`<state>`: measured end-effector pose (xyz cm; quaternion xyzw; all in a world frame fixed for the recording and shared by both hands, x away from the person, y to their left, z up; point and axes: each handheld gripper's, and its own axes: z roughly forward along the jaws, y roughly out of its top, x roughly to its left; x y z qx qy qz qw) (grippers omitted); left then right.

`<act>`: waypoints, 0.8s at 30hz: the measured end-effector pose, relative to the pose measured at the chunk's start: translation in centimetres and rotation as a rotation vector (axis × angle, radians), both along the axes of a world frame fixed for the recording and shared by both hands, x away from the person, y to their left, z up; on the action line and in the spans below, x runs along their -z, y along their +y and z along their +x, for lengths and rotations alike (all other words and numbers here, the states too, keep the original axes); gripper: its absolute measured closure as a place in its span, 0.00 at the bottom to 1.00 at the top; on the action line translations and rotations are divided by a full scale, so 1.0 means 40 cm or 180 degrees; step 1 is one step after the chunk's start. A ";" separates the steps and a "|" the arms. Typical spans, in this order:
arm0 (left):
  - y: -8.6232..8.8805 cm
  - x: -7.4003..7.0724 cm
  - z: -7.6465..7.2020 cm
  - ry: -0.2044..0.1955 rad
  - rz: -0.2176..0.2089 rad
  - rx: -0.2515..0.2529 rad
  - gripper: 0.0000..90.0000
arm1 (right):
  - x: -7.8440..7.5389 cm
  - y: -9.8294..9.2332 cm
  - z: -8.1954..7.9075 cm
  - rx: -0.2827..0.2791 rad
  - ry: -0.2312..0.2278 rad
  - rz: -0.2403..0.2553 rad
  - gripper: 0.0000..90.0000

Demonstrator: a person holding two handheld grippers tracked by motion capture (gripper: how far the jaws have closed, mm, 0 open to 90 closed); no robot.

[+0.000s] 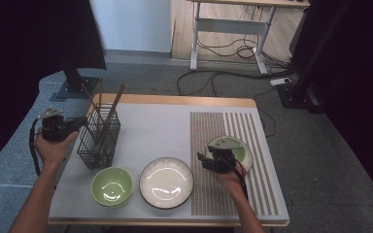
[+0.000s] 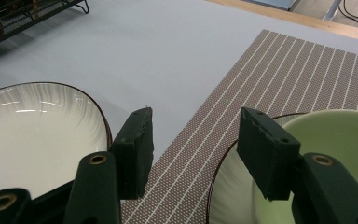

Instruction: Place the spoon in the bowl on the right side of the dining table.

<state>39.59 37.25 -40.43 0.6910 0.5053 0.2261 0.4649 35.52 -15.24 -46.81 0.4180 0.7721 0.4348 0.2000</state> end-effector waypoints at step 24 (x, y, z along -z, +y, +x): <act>0.015 -0.082 -0.063 -0.0332 -0.0102 0.0085 0.99 | 0.004 0.001 0.001 -0.0001 -0.0011 -0.0040 0.50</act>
